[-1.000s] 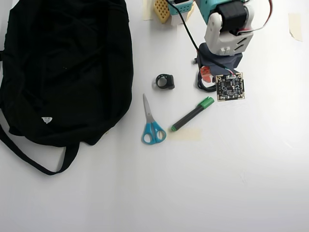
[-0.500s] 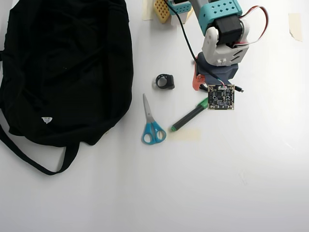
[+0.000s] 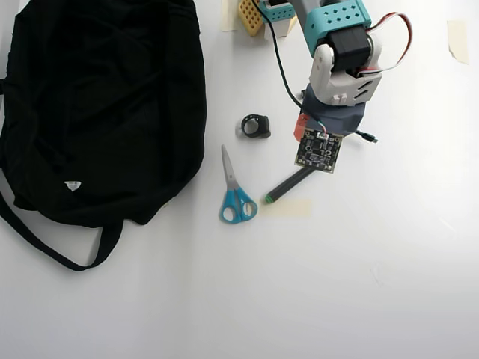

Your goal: Put the green marker into the black bag

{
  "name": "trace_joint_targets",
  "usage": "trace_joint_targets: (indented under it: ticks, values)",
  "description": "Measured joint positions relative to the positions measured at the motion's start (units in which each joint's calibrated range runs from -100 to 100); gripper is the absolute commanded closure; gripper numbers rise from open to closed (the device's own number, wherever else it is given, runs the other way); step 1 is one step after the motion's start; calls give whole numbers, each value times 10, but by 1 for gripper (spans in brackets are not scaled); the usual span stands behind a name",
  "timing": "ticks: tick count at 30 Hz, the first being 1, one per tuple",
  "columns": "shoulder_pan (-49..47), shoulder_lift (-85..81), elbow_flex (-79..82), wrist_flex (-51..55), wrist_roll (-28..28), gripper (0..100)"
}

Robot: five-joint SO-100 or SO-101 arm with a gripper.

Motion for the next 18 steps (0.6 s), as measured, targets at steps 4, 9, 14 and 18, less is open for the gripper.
trace_joint_targets:
  ticks: [4,9,14,18]
  values:
    - [-1,0,2,0,-41,70]
    - [-2,0,13,0,-67,70]
    - [-10,0,13,0,-73,70]
    - [-9,0,13,-3,-87,70]
